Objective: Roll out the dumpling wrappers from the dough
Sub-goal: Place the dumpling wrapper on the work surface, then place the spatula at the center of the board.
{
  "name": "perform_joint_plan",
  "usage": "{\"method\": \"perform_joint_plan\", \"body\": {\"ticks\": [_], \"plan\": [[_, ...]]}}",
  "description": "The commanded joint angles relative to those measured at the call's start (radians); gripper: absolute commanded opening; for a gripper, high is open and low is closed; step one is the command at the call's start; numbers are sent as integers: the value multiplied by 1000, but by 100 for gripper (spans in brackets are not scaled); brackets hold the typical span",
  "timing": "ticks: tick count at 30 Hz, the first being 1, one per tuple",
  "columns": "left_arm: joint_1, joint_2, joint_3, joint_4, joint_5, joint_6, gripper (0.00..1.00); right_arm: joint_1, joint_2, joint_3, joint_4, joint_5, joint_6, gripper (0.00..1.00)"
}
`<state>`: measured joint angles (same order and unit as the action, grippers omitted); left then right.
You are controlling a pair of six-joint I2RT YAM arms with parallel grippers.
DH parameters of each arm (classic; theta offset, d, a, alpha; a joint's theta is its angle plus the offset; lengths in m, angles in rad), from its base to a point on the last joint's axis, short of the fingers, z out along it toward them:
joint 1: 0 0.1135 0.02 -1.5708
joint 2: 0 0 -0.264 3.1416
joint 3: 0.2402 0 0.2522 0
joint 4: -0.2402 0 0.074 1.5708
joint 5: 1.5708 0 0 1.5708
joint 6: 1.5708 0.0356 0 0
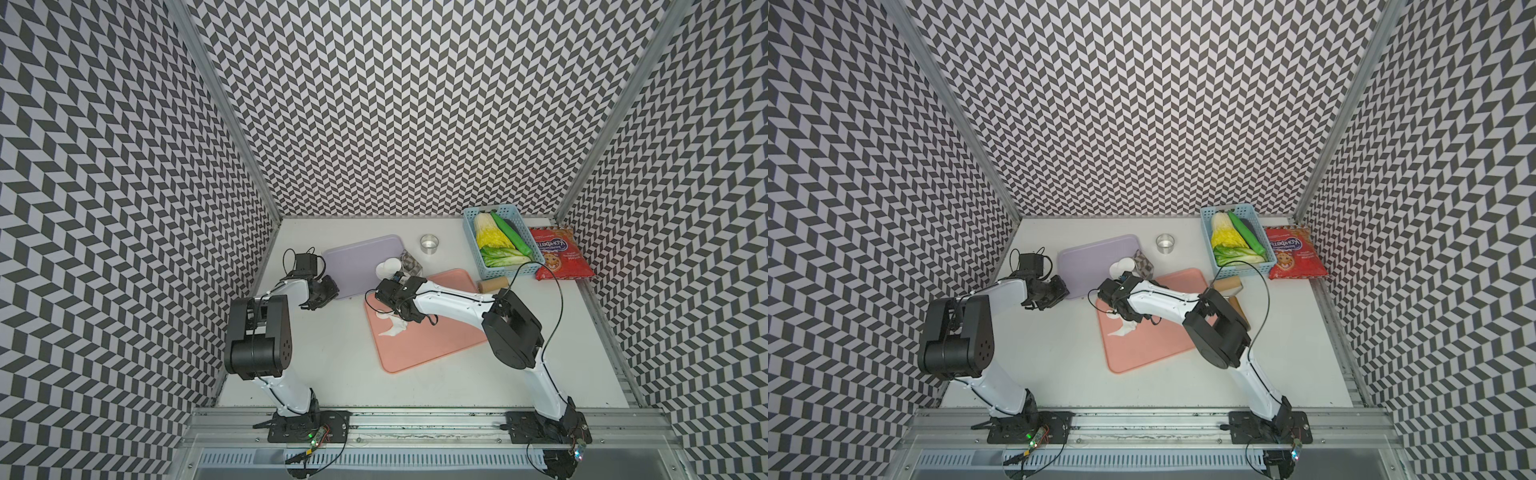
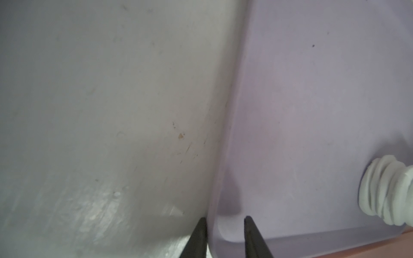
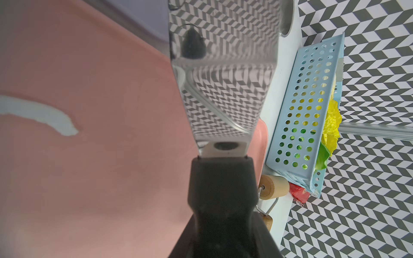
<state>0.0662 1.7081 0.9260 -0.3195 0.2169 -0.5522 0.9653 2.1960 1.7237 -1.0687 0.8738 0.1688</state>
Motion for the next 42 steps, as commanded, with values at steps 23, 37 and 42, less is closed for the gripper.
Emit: {"method": "perform_joint_plan", "body": {"ticks": [23, 37, 42], "plan": [[1, 30, -36, -50, 17, -4, 31, -19, 0, 17, -19, 16, 64, 0], [4, -39, -8, -60, -43, -3, 45, -70, -264, -126, 52, -118, 131, 0], [-13, -91, 18, -79, -75, 17, 58, -101, -462, -275, 150, -213, 187, 0]]}}
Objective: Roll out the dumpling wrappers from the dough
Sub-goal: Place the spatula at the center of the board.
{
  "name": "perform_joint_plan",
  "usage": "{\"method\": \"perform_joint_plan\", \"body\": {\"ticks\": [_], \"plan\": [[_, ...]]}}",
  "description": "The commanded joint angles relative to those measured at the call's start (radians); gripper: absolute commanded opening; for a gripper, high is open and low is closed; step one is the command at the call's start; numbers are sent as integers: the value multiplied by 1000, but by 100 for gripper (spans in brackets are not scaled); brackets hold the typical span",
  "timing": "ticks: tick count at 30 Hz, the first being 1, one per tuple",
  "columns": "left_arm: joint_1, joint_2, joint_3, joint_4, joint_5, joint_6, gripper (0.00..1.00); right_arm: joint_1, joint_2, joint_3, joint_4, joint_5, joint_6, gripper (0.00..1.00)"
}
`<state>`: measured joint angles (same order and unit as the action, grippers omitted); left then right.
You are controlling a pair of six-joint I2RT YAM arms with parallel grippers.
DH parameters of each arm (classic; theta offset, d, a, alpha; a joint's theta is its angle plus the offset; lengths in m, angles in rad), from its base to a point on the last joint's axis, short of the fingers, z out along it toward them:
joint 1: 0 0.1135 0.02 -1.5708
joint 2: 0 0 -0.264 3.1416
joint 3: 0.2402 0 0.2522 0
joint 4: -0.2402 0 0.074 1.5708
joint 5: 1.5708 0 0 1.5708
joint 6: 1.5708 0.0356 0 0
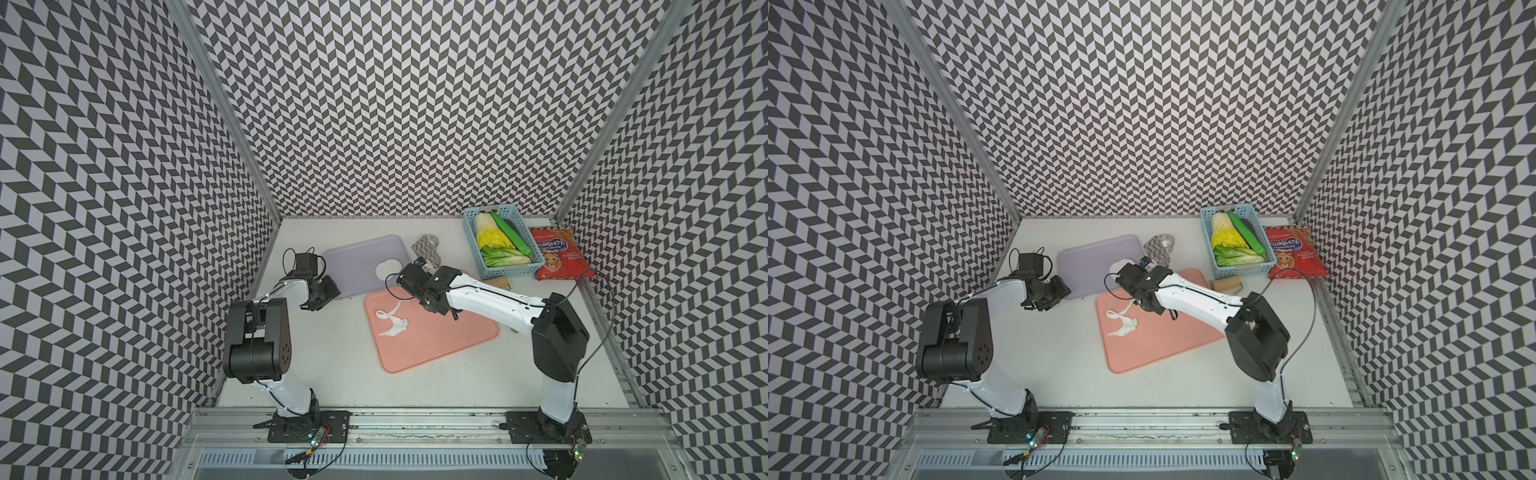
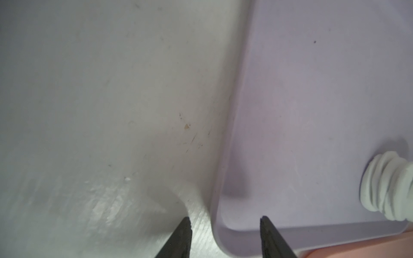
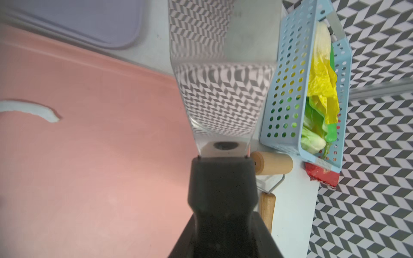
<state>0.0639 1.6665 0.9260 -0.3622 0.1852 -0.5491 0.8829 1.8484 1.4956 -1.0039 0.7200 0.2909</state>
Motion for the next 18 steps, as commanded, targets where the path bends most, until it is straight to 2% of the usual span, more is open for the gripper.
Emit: {"method": "perform_joint_plan", "body": {"ticks": [1, 8, 10, 18], "plan": [[-14, -63, 25, -44, -60, 15, 60, -32, -161, -83, 105, -96, 88, 0], [-75, -156, 65, -107, -155, 32, 66, -141, -469, -353, 188, -205, 289, 0], [-117, -182, 62, -113, -167, 28, 70, -182, -552, -436, 197, -239, 362, 0], [-288, -213, 35, -121, -181, 7, 70, -249, -821, -727, 216, -282, 674, 0]]}}
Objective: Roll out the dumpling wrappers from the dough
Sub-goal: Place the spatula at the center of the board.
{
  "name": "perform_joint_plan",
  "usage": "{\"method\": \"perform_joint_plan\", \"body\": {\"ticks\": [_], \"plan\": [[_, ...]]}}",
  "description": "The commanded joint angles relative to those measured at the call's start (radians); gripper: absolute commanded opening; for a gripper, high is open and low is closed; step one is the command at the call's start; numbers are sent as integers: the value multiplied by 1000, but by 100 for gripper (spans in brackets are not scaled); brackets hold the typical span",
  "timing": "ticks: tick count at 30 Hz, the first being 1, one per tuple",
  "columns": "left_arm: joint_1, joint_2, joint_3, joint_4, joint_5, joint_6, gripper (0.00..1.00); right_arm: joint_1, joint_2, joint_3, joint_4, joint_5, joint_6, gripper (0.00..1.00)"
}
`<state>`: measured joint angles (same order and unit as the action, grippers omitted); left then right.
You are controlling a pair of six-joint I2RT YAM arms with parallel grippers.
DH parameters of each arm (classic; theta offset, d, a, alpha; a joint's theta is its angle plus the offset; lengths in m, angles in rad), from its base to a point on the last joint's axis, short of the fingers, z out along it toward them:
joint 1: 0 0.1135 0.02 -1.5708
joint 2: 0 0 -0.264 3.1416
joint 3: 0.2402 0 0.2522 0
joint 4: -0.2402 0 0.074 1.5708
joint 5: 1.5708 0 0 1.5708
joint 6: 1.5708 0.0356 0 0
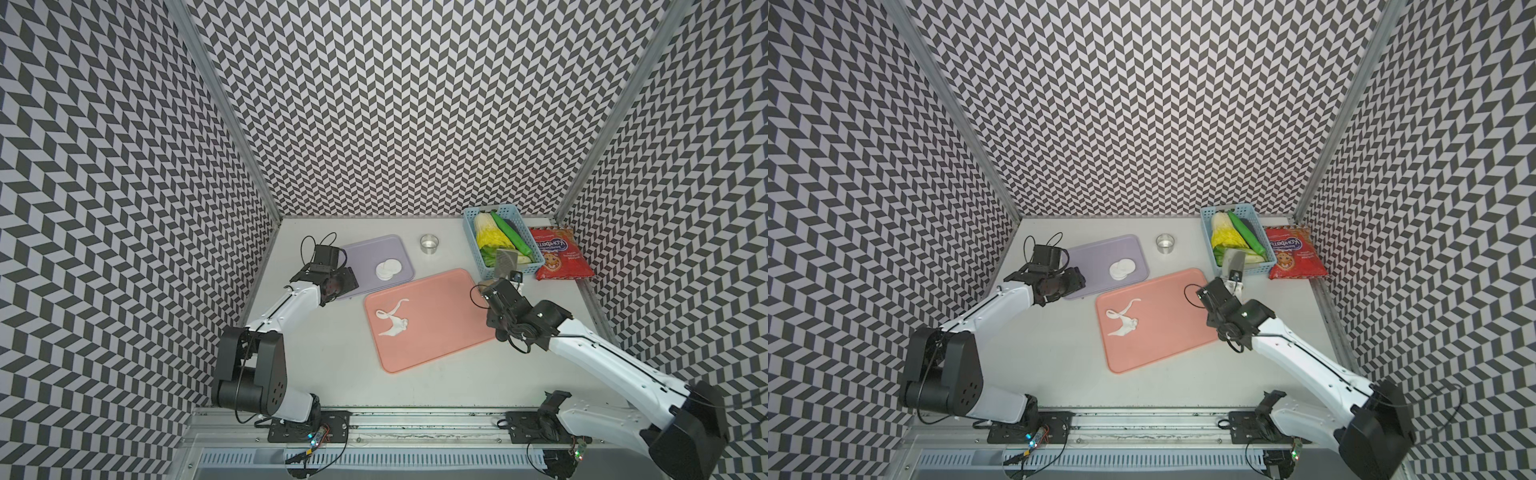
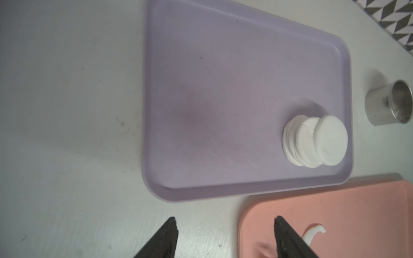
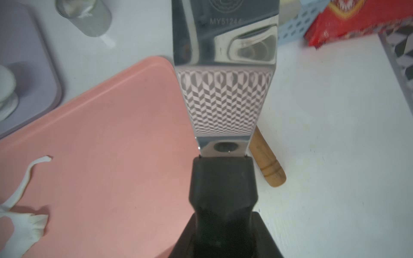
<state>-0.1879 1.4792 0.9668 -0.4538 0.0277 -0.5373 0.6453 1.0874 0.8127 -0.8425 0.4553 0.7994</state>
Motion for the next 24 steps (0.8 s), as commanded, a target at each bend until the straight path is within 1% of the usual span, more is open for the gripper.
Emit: {"method": "perform_joint_plan", "body": {"ticks": [1, 5, 11, 16, 20, 22, 23, 24], "plan": [[-55, -26, -11, -29, -24, -6, 70, -17, -74, -67, 40, -15, 206, 0], [-102, -27, -30, -22, -20, -13, 70, -64, -112, -147, 33, -45, 292, 0], [-142, -16, -43, -14, -18, -14, 70, -224, -155, -288, 139, -138, 287, 0], [-150, -11, -46, -13, -18, -12, 70, -358, -122, -333, 233, -208, 215, 0], [-150, -7, -53, -11, -14, -19, 70, -429, -65, -349, 297, -258, 156, 0], [-150, -8, -59, -10, -18, -25, 70, -450, -33, -355, 317, -260, 136, 0], [-150, -9, -60, -8, -20, -28, 70, -459, -22, -357, 323, -265, 131, 1], [-150, -10, -64, -7, -21, -29, 70, -471, -8, -362, 337, -276, 119, 5]]}}
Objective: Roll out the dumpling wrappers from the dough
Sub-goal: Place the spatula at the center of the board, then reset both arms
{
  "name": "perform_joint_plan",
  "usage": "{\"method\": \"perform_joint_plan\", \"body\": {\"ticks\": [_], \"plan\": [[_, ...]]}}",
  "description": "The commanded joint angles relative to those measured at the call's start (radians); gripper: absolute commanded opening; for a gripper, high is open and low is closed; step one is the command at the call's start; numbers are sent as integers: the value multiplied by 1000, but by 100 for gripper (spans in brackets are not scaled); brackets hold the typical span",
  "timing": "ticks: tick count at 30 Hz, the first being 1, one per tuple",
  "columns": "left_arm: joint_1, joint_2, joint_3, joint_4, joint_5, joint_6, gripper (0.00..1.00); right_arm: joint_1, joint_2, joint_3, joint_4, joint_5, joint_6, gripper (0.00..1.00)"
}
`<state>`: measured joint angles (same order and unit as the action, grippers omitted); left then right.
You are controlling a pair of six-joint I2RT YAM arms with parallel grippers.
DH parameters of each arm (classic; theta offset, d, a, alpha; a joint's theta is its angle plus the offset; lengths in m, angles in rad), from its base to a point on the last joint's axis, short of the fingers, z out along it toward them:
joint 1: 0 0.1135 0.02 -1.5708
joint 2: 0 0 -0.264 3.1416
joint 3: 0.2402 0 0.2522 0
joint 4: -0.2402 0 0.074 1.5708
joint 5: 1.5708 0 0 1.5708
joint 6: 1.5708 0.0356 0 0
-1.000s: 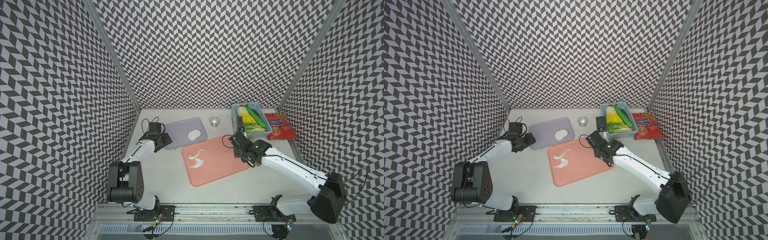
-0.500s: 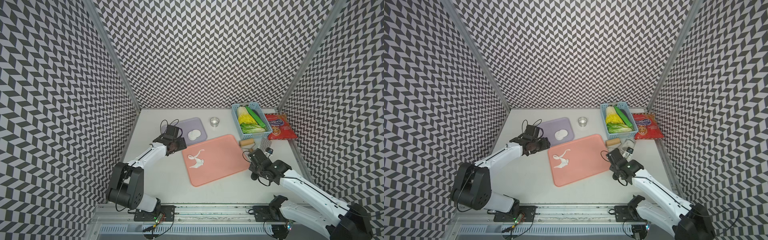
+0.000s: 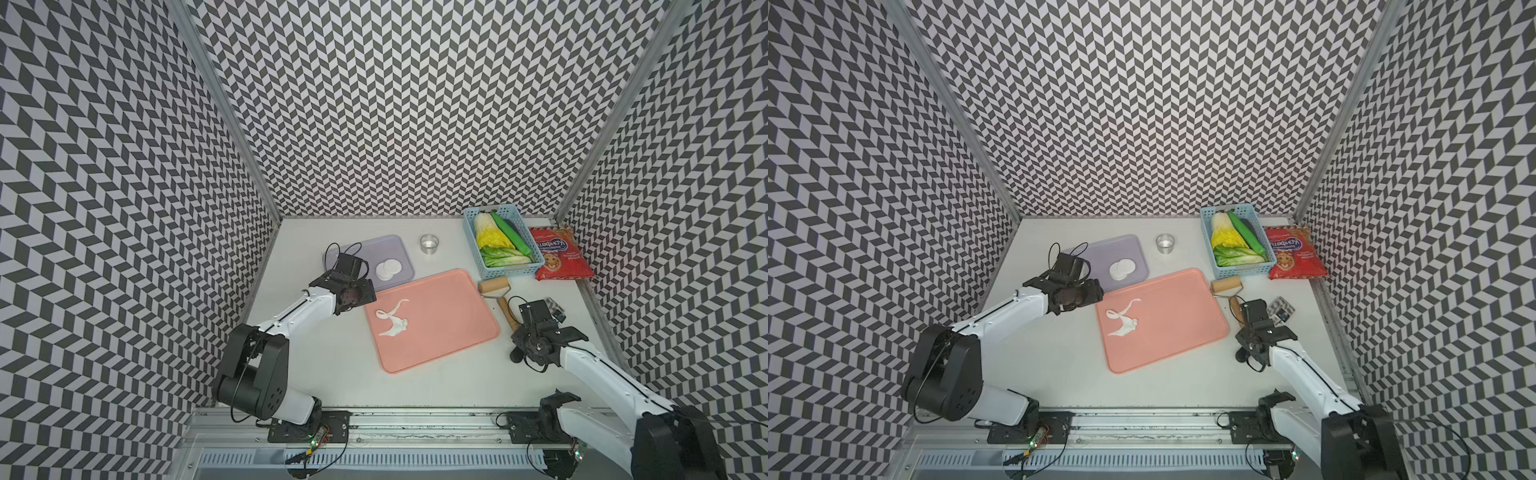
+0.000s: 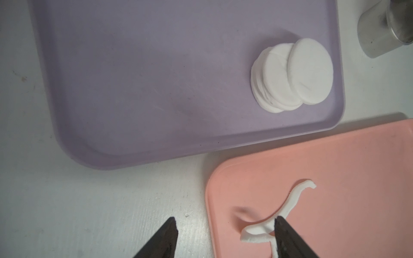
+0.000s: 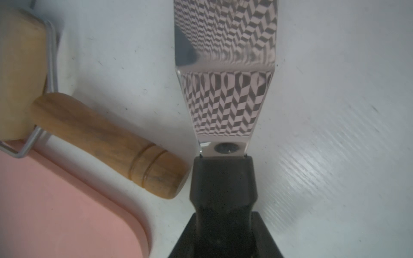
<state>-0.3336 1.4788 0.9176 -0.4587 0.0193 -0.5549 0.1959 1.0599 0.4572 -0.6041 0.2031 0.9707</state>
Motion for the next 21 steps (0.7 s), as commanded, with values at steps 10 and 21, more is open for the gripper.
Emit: {"method": "perform_joint_plan", "body": {"ticks": [10, 21], "plan": [[-2, -2, -13, 8, -39, -34, 71, -70, 119, 24, 148, -111, -138, 58], [35, -13, 97, -18, -138, -39, 100, -49, 2, 269, 115, -115, -227, 65]]}}
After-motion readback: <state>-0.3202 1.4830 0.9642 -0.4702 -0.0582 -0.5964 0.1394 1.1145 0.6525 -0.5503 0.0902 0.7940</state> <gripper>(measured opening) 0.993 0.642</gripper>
